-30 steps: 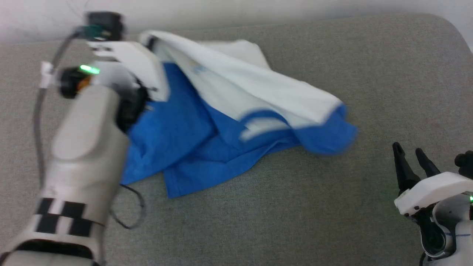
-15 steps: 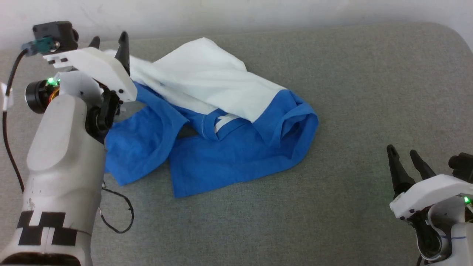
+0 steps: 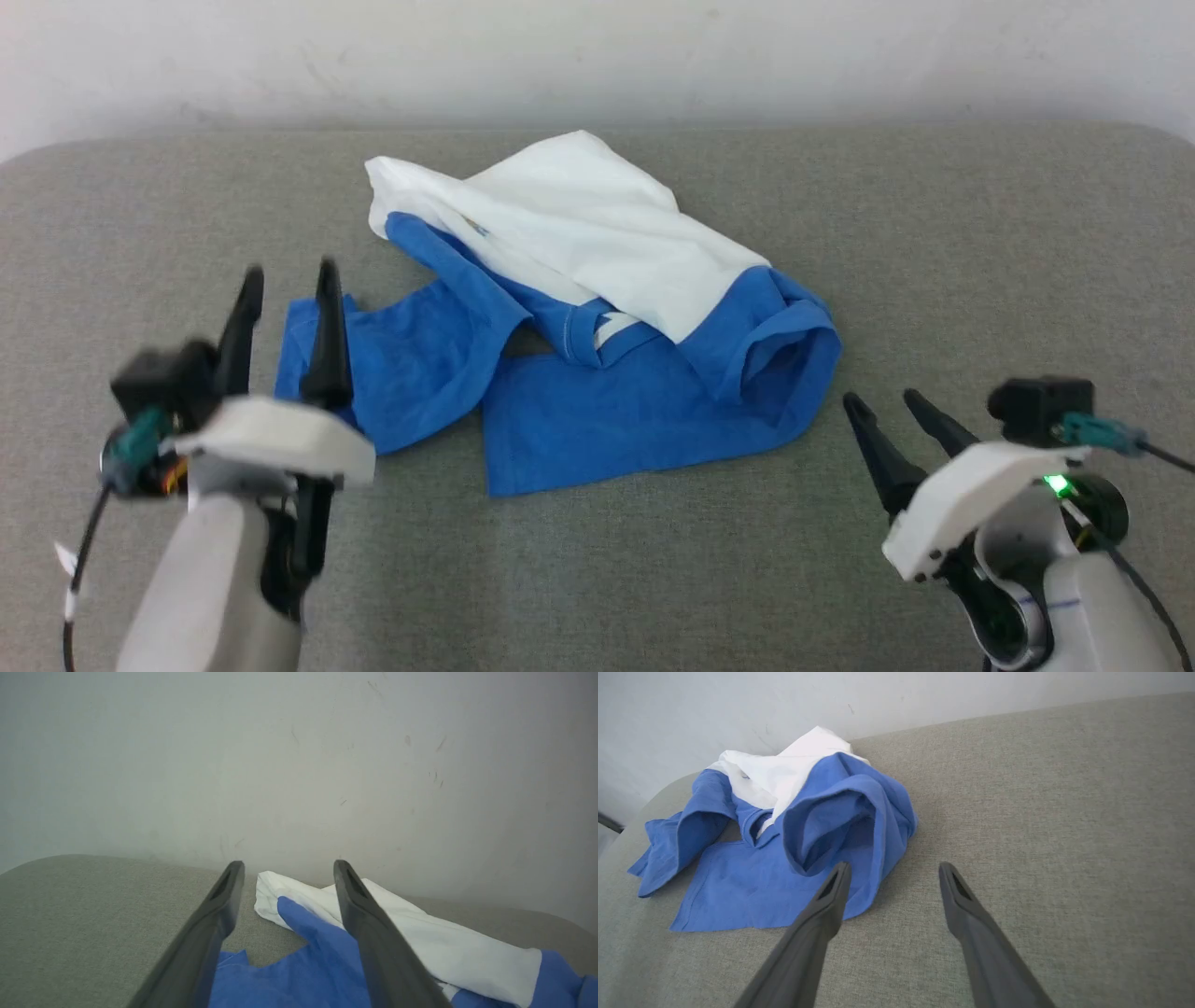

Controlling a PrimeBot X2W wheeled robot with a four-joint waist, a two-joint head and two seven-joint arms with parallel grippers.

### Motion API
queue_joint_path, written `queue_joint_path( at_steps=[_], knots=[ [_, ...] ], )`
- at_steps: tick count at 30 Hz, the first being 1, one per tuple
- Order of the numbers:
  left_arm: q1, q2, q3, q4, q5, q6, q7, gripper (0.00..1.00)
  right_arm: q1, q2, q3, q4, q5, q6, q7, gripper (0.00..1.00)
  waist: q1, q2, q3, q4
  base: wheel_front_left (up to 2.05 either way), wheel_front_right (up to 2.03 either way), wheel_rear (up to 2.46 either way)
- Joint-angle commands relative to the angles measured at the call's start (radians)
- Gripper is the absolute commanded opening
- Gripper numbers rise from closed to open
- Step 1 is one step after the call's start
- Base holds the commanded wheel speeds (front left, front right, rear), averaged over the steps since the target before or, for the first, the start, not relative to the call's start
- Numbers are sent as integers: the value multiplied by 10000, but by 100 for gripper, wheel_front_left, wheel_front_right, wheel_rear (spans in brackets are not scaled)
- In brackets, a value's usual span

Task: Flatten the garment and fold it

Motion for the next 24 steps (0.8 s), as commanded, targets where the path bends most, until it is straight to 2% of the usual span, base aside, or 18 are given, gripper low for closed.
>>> queue_joint_path(
  at_steps=[1,7,16,17,18,22,24],
  knots=[
    [544,44,4,-233,95,123,-129,100,-367,1,131,54,-270,-9,266,100,1,0,-53,87,0,0,0],
    [1572,-159,191,-651,-72,431,-242,100,-1496,1,335,857,-1553,-9,1061,100,1,0,-33,180,0,0,0],
    [1878,-319,96,-992,-181,536,-218,100,-3214,1,740,3215,-2136,-9,1349,100,1,0,184,423,0,0,0],
    [1865,-327,76,-1005,-189,531,-212,100,-3346,1,757,3418,-2147,-9,1296,21,1,0,201,446,0,0,0],
    [1852,-331,59,-1014,-194,525,-209,100,-3460,1,782,3568,-2124,-9,1191,0,1,0,214,466,0,0,0],
    [1816,-341,-10,-1058,-203,517,-194,100,-3641,1,740,3957,-1607,-9,970,0,1,0,207,547,0,0,0],
    [1778,-362,-66,-1066,-200,513,-179,100,-3609,1,247,3977,-1506,-9,925,0,1,0,190,599,0,0,0]
  ],
)
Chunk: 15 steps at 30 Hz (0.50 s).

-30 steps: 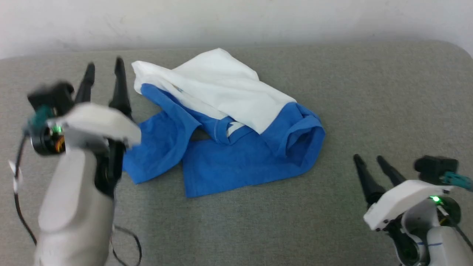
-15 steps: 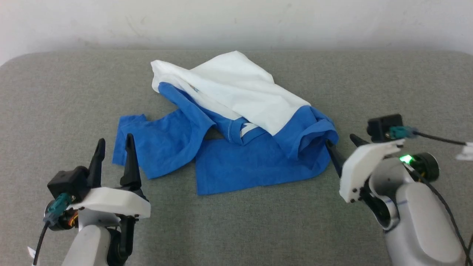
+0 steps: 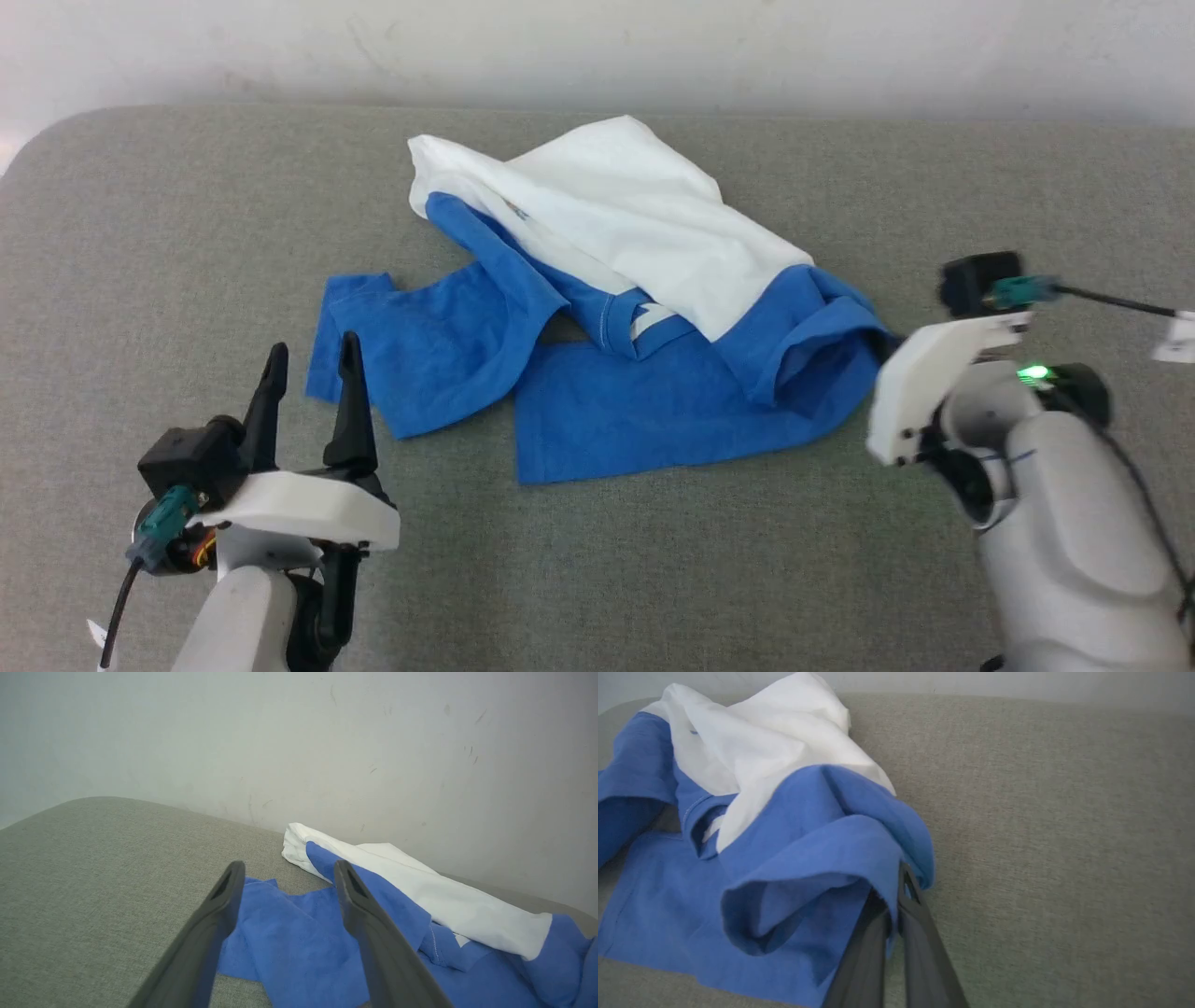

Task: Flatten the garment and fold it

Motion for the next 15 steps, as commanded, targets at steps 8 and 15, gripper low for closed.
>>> queue_joint_path(
  at_steps=[8,15],
  knots=[
    [58,56,-207,-56,-15,-36,120,100,-103,-906,-3322,-386,-1435,-11,147,0,0,0,-33,-67,0,0,0],
    [-28,49,-449,68,-30,-124,340,100,-283,-661,-5067,-144,-2694,-11,-78,35,0,0,-69,-153,0,0,0]
  ],
)
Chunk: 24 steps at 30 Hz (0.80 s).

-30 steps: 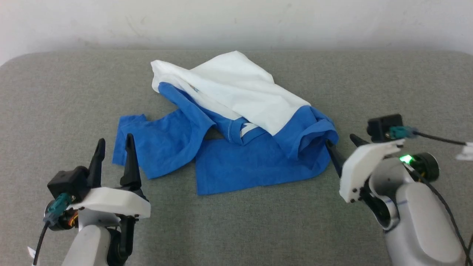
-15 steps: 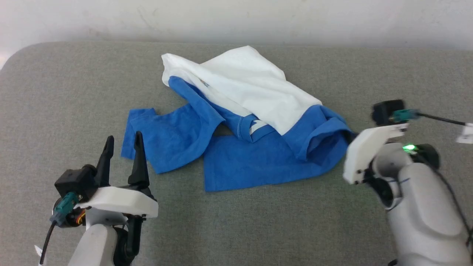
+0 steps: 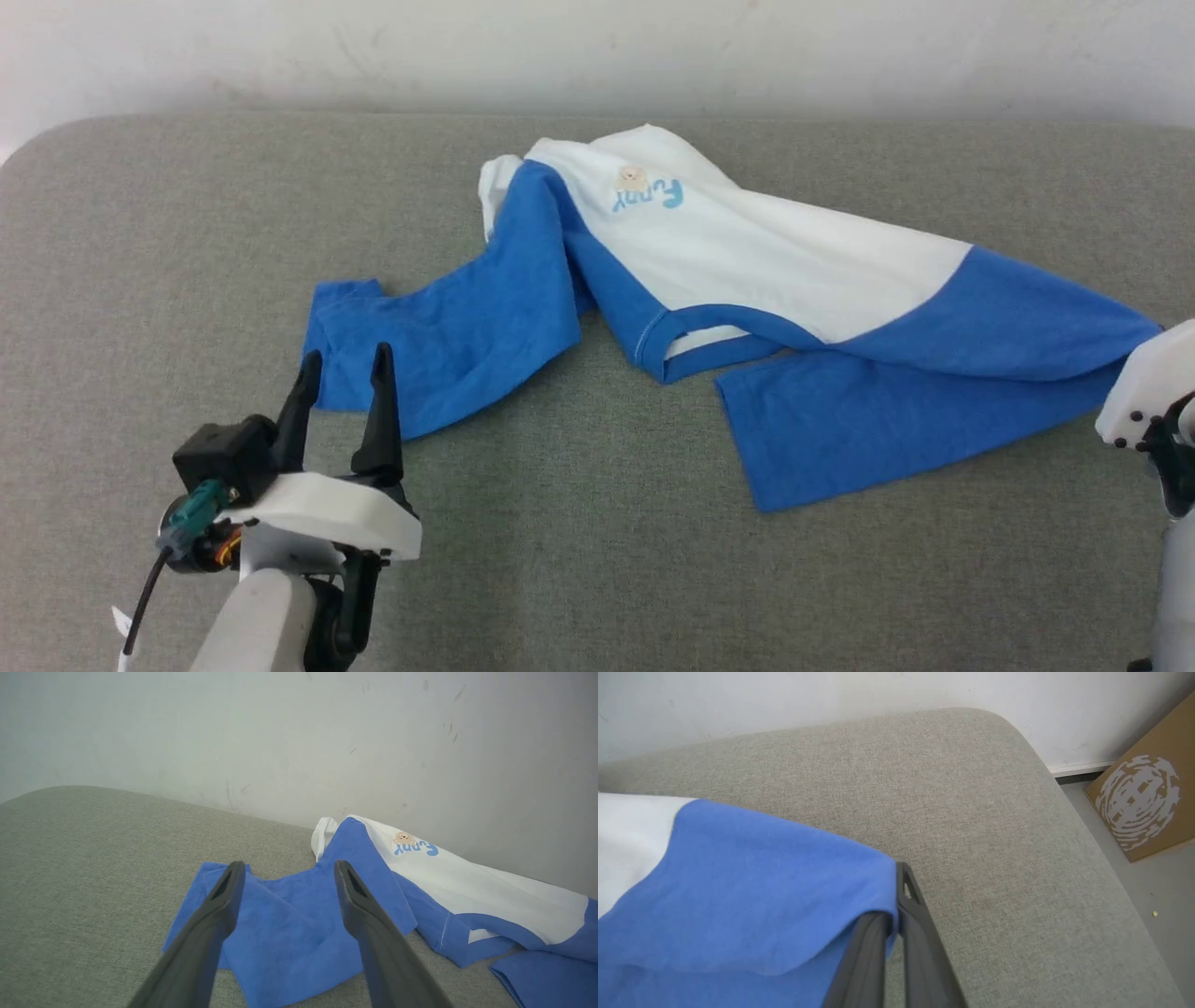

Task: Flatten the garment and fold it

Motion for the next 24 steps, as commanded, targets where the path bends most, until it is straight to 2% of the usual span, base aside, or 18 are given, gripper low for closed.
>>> queue_joint_path(
  at_steps=[1,7,14,17,22,24],
  knots=[
    [-28,20,-40,51,-35,-89,46,100,-140,95,-76,69,-135,-11,-112,100,-1,0,-48,0,0,0,0],
    [-112,-5,-385,224,9,-252,255,100,504,553,40,-641,576,-11,-1315,100,-1,0,-388,148,0,0,0],
    [-406,-55,-1136,488,120,-640,989,100,2906,635,930,-1665,2939,-11,-2320,100,-1,0,-632,182,0,0,0],
    [-978,1,-1679,803,357,-865,1816,100,3502,637,1188,-1992,3490,-11,-2541,100,-1,0,-565,55,0,0,0],
    [-2485,-24,-2744,2006,1038,-868,4276,100,3612,638,1509,-2592,3735,-11,-2584,100,-1,0,-306,-304,0,0,0],
    [-3041,-107,-3084,2467,1302,-888,4934,100,3513,638,1609,-2796,3768,-11,-2542,100,-1,0,-180,-500,0,0,0]
  ],
)
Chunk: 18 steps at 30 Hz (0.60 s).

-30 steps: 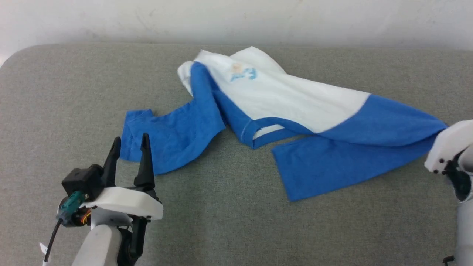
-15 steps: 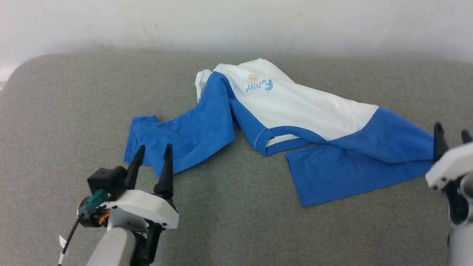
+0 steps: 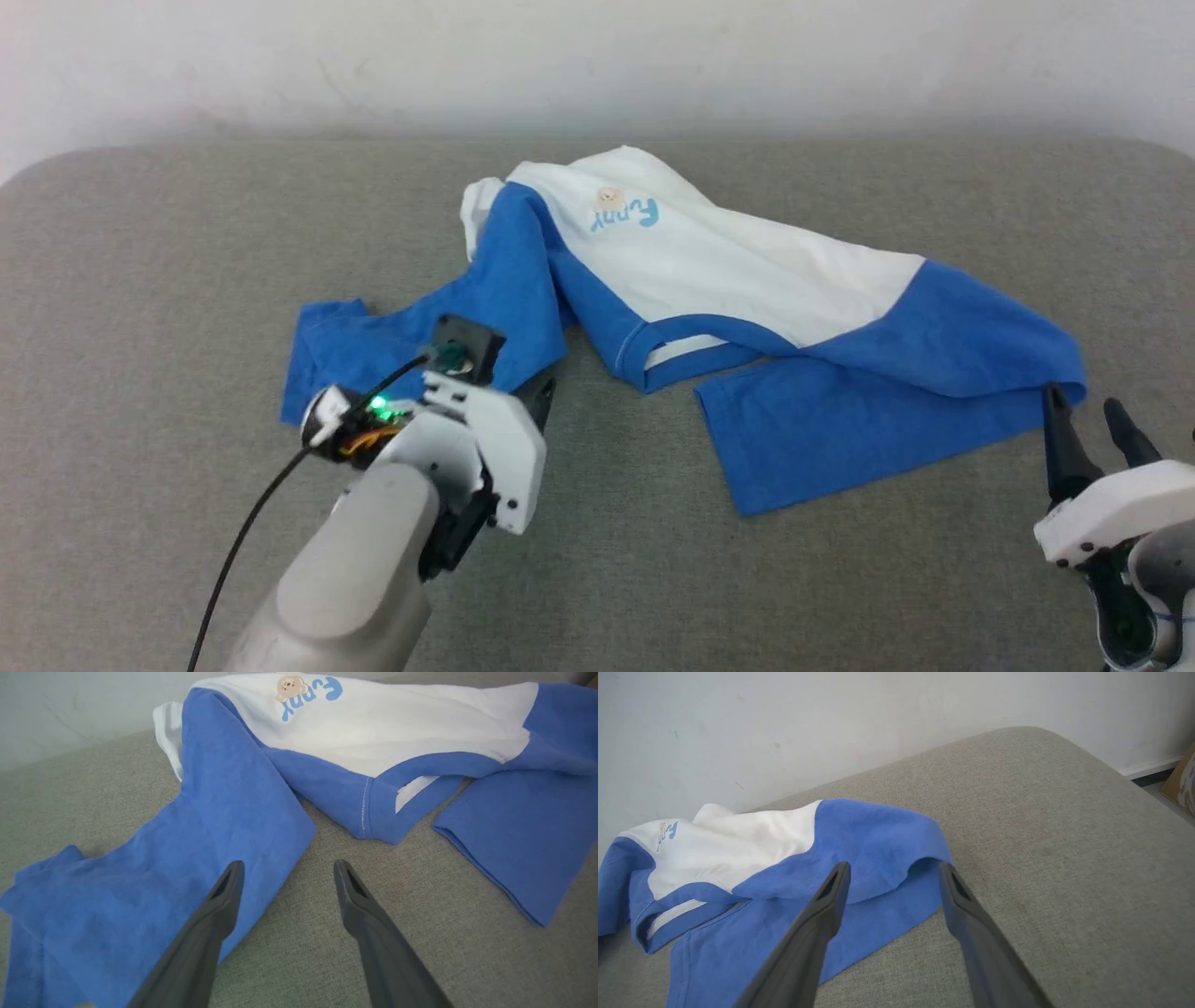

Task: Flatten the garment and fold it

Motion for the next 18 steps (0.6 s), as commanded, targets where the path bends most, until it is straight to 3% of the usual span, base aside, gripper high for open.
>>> queue_joint_path(
  at_steps=[1,6,9,10,11,12,18],
  knots=[
    [-425,-31,-242,281,278,-43,235,100,-89,-6,32,-144,90,-7,1,100,0,0,267,-316,0,0,0],
    [-1335,47,-666,1781,876,79,946,100,-146,-6,167,-423,222,-7,63,100,0,0,564,-653,0,0,0],
    [-1642,-48,-370,2405,703,311,699,100,-109,-6,183,-491,322,-7,21,100,0,0,685,-791,0,0,0],
    [-1715,-94,-211,2553,593,408,511,87,-91,-6,166,-500,329,-7,5,100,0,0,707,-807,0,0,0],
    [-1772,-137,-67,2669,474,450,297,28,-77,-6,152,-501,339,-7,-6,100,0,0,724,-818,0,0,0],
    [-1798,-184,79,2751,324,453,90,0,-65,-6,142,-498,345,-7,-15,100,0,0,728,-821,0,0,0],
    [-1421,-323,1595,2283,-1283,285,-1196,0,-28,-5,219,-353,436,-7,-93,100,0,0,551,-712,0,0,0]
  ],
)
